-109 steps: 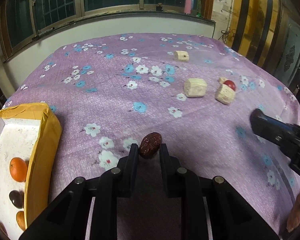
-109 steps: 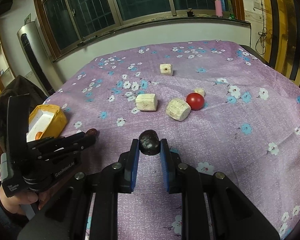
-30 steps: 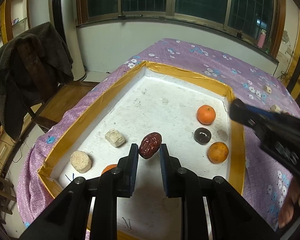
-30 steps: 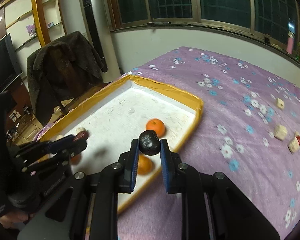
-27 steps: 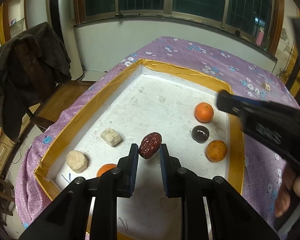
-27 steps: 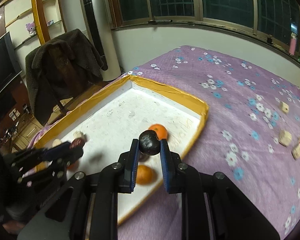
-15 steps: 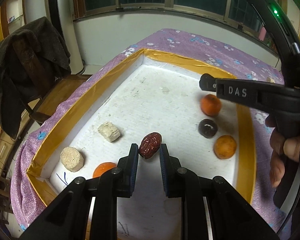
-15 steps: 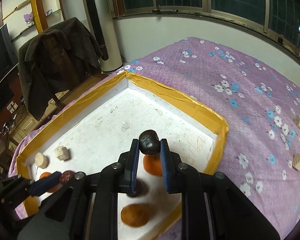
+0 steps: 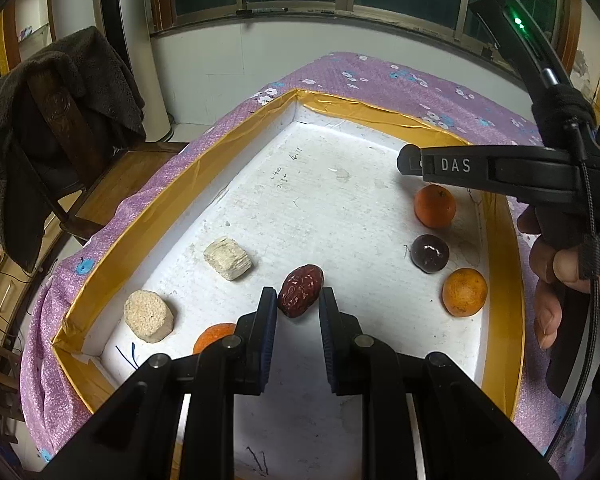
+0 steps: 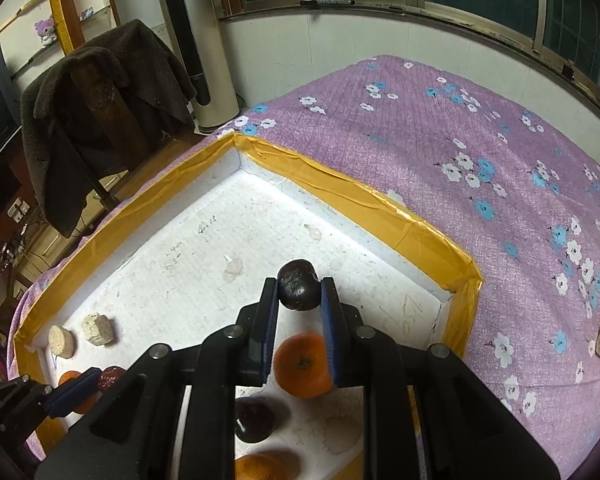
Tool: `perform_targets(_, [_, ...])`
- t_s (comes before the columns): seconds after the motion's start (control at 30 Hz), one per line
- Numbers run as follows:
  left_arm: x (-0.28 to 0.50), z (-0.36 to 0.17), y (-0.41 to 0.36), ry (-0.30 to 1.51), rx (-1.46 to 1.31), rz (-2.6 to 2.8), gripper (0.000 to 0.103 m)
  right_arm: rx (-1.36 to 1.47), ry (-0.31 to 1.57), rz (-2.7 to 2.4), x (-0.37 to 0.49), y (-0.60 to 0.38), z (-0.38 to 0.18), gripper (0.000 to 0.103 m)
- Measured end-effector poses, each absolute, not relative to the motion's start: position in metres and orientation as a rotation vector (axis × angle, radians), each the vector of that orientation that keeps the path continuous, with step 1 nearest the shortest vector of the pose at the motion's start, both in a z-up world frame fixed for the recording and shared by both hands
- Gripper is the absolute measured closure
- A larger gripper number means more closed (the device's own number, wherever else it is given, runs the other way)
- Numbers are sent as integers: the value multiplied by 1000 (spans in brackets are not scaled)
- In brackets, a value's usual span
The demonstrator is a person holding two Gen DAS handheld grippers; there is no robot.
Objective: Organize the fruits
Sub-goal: 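Open the right tool over the tray while the left tool releases the date there, then grasp the round beige cake with the right tool while the left tool grasps a beige block cake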
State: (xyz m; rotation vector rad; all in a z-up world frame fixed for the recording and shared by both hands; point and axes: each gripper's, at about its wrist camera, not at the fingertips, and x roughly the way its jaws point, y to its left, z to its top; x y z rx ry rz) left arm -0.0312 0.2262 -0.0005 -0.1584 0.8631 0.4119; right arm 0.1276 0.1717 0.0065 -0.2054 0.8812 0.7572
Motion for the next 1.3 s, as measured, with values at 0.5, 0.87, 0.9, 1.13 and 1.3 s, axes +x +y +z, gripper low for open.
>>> perform_targets(0.5, [-41,8,221,848,-170,429,37,-225,895,730,132,173,7,77])
perform_targets(0.87, [-57,19,223,790,-276,471,24,-89,838,693,119,108,30,39])
perform_targets(0.9, [-57,20,221,784,-280,471,24,-73,835,678,116,98,31,34])
perform_targets(1.13, [-42,24,182,776,-227,393,24,-1,809,615,99,28,30,30])
perform_targets(1.3, [-24,24,145,783,-170,312,24,53,785,504,94,-38,25,30])
